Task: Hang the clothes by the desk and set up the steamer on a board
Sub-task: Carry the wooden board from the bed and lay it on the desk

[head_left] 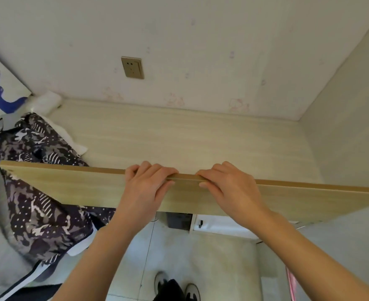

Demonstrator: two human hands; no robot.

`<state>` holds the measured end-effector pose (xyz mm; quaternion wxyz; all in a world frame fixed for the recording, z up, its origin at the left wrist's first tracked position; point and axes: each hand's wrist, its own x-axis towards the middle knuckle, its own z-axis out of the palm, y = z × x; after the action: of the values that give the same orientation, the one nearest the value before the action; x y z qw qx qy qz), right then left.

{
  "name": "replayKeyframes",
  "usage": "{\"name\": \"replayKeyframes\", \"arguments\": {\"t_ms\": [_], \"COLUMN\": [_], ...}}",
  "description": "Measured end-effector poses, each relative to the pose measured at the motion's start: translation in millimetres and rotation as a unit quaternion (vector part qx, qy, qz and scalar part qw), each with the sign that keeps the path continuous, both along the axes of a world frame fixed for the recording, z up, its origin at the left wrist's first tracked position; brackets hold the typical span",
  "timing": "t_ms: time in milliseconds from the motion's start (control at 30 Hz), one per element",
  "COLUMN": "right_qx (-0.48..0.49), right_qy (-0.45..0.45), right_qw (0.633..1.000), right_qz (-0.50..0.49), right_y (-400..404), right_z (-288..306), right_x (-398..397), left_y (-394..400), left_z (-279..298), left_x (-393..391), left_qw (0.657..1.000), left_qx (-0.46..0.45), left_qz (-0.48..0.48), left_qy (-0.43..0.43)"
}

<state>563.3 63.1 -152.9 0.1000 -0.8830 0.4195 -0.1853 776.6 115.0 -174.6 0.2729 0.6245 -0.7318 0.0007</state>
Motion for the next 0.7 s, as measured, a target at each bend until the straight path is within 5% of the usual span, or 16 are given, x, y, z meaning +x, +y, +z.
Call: {"name": "replayKeyframes", "arguments": {"t_ms": [700], "right_qx": [0.071], "right_qy": [0.077], "right_qw": [0.993], "right_qz": [-0.049], "right_y": [-164.8], "right_z": [-5.2], "right_x": [39.2], "left_y": [-175.3], "left_z": [-19.7], "left_x": [41.7], "left_qw": [0.996], "left_qx": [0.043], "left_qz": [-0.043], "left_qy": [0.064]}}
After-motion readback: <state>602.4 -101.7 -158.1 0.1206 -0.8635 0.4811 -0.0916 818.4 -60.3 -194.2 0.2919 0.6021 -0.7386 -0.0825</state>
